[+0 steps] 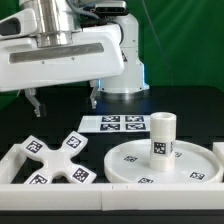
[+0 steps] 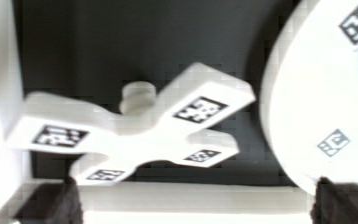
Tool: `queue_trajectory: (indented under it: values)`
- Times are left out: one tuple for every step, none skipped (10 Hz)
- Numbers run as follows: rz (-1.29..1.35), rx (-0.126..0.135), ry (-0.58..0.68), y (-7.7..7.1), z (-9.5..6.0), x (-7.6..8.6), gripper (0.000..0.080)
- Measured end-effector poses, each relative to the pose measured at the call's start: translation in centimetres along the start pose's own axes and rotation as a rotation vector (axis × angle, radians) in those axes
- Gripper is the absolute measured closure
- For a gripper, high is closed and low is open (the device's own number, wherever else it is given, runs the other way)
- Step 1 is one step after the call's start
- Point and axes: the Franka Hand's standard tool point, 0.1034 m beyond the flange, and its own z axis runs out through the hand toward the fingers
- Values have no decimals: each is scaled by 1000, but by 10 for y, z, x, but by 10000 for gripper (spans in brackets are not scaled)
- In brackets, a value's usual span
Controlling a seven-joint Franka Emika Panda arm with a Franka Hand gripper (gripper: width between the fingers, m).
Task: Assemble round table
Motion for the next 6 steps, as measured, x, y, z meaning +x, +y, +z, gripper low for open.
queue_trajectory:
  values:
    - [0, 26, -55, -5, 1, -1, 151]
    - [1, 51, -109, -11, 2, -2, 151]
    - [-5, 78, -210, -15, 1, -3, 151]
    - [-71, 57, -292, -5, -3, 14, 151]
    - [-134, 13, -386, 2, -3, 28, 151]
    - [-200, -17, -407, 4, 4, 47, 151]
